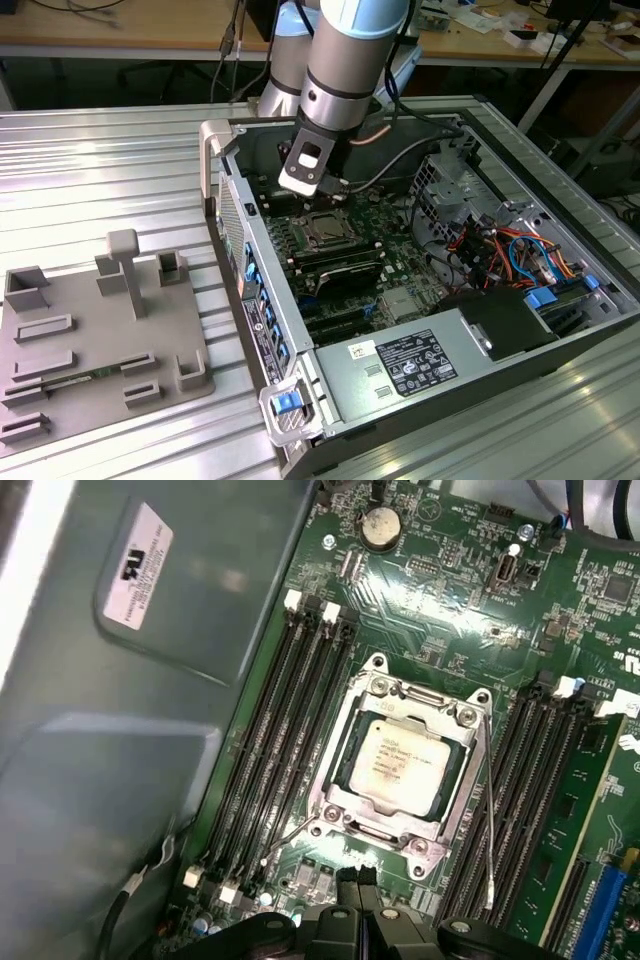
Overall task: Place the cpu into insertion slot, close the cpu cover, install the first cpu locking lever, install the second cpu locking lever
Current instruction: 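Install the first cpu locking lever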
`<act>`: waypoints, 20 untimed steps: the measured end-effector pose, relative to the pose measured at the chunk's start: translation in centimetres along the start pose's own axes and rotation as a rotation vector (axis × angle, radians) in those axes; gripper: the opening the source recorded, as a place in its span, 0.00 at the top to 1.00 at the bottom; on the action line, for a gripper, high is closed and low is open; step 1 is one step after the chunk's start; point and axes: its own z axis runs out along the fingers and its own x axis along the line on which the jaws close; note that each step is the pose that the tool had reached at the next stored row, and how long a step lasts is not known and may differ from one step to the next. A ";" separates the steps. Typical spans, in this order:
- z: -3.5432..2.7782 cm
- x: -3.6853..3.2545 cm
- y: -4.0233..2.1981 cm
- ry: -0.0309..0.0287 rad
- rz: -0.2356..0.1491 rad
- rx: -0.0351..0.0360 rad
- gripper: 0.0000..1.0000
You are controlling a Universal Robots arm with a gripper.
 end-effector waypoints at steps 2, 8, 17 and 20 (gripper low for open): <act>-0.01 0.00 0.00 0.0002 -0.002 -0.0001 0.89; -0.01 0.00 0.00 0.0008 -0.002 -0.0002 0.89; -0.01 0.00 -0.01 0.0013 -0.014 0.0005 0.89; -0.01 0.01 -0.03 0.0025 -0.063 0.0038 0.89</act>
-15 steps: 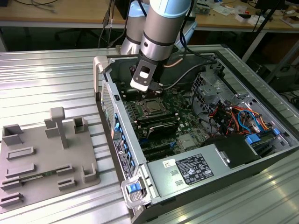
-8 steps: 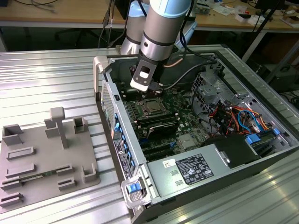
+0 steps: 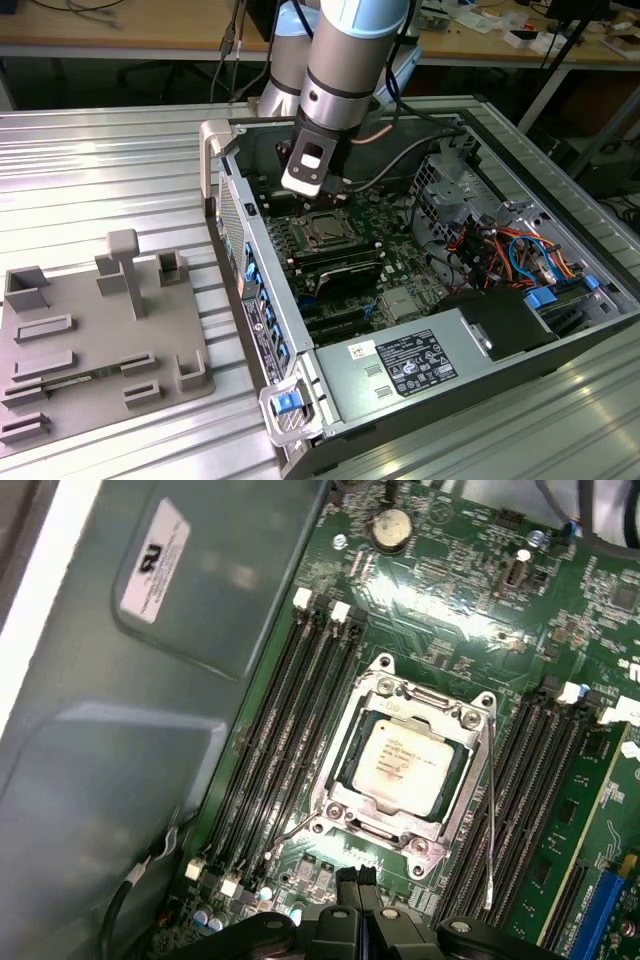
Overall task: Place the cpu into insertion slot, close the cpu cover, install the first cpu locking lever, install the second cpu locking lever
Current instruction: 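Install the first cpu locking lever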
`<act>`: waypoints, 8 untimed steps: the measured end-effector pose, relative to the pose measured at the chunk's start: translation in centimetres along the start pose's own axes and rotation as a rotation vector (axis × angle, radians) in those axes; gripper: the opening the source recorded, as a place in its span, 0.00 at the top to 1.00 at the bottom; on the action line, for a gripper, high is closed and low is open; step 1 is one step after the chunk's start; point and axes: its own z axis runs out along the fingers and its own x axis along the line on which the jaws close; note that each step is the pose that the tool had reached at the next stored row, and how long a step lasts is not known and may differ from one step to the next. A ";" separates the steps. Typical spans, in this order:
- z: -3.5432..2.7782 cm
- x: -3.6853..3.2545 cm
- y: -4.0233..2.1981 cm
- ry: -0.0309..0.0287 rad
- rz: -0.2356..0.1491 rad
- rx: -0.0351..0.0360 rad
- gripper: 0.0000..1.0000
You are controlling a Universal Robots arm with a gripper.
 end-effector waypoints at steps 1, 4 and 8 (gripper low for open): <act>0.02 0.00 0.00 0.0007 -0.025 0.0014 0.89; 0.04 0.00 0.00 0.0031 -0.083 0.0048 0.89; 0.05 0.28 -0.61 0.0041 -0.097 0.0054 0.89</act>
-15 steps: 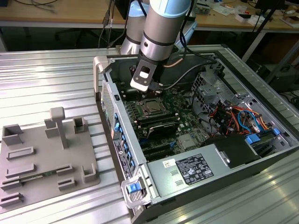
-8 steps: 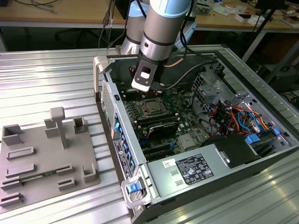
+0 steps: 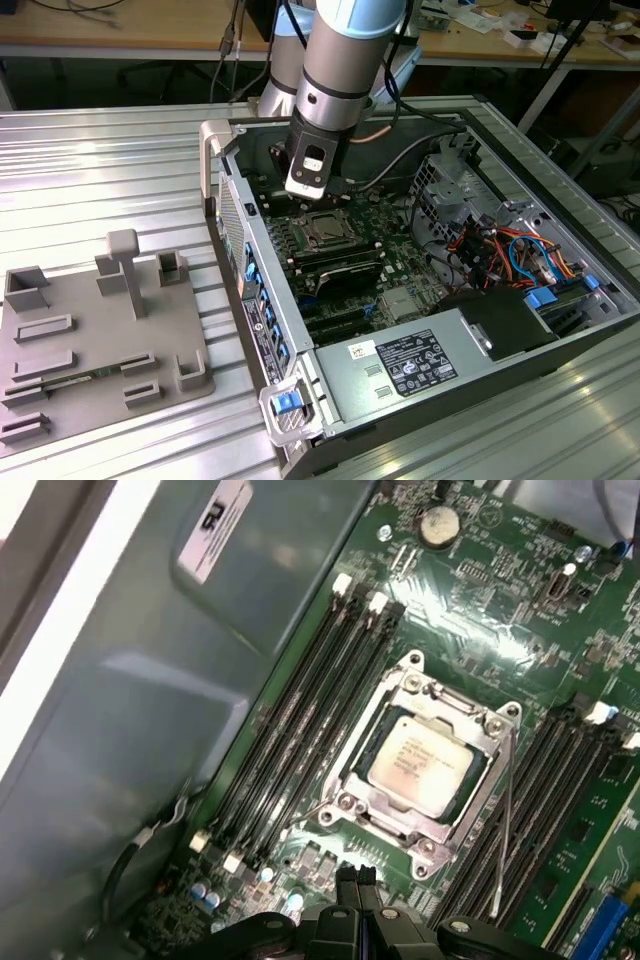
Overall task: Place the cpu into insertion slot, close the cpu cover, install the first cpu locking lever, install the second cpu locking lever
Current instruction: 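Install the first cpu locking lever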
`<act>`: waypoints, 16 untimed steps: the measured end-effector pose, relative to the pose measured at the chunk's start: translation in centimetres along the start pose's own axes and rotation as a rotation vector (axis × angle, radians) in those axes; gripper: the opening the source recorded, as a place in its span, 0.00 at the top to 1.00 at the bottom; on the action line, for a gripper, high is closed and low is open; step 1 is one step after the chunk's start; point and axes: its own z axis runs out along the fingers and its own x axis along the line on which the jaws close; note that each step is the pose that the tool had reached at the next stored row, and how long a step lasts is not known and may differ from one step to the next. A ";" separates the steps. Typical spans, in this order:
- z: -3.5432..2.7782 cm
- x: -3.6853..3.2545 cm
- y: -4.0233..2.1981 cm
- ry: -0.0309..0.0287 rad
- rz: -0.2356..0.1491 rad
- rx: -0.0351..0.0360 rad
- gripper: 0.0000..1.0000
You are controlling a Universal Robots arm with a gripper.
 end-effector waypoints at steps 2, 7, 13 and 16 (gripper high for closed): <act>0.01 0.18 -0.14 0.0001 -0.004 0.0002 0.89; 0.03 0.32 -0.08 0.0022 -0.079 0.0052 0.89; 0.07 0.36 -0.05 0.0056 -0.202 0.0130 0.89; 0.09 0.60 0.08 0.0057 -0.207 0.0136 0.89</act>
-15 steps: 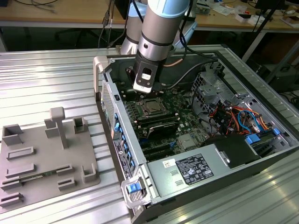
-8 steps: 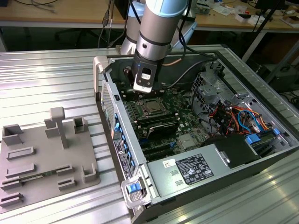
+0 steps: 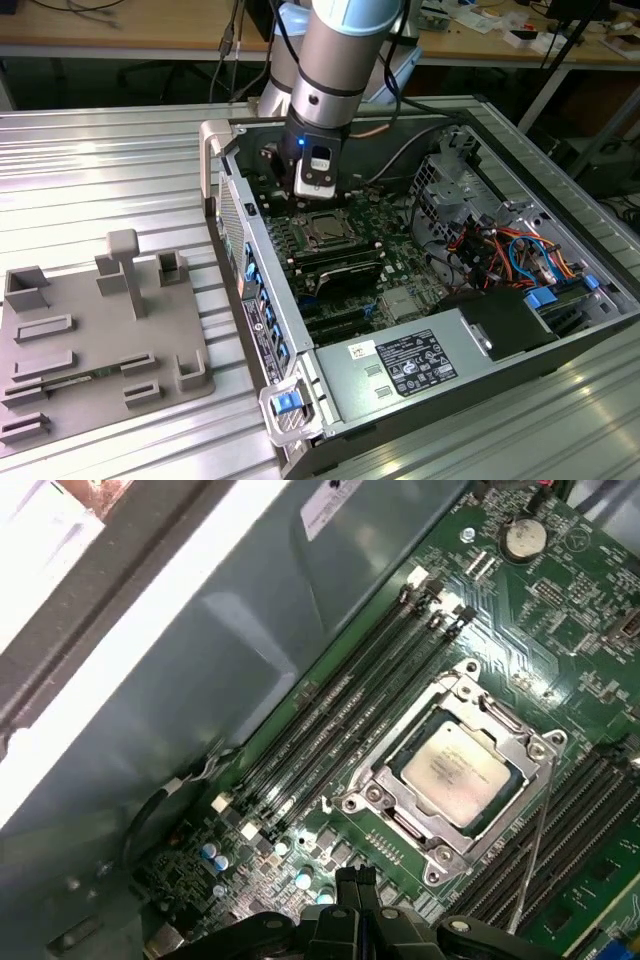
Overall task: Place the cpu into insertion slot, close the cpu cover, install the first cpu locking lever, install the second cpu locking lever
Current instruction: 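Install the first cpu locking lever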
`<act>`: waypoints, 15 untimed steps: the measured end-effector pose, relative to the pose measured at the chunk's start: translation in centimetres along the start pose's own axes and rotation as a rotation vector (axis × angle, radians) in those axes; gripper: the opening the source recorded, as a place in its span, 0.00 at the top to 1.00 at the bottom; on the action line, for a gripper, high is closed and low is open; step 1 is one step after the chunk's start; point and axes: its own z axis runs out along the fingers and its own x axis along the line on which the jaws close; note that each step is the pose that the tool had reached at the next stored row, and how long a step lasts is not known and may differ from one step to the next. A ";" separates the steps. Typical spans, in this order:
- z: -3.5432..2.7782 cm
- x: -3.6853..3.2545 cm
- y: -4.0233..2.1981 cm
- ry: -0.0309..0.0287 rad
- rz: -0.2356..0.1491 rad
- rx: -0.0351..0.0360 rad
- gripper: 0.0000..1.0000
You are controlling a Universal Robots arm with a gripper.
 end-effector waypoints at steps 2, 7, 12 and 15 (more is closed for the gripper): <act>0.03 0.22 0.19 0.0001 -0.004 0.0002 0.89; 0.14 0.77 0.68 0.0007 -0.023 0.0013 0.89; 0.17 0.80 0.70 0.0037 -0.135 0.0089 0.89; 0.21 0.80 0.71 0.0055 -0.202 0.0131 0.89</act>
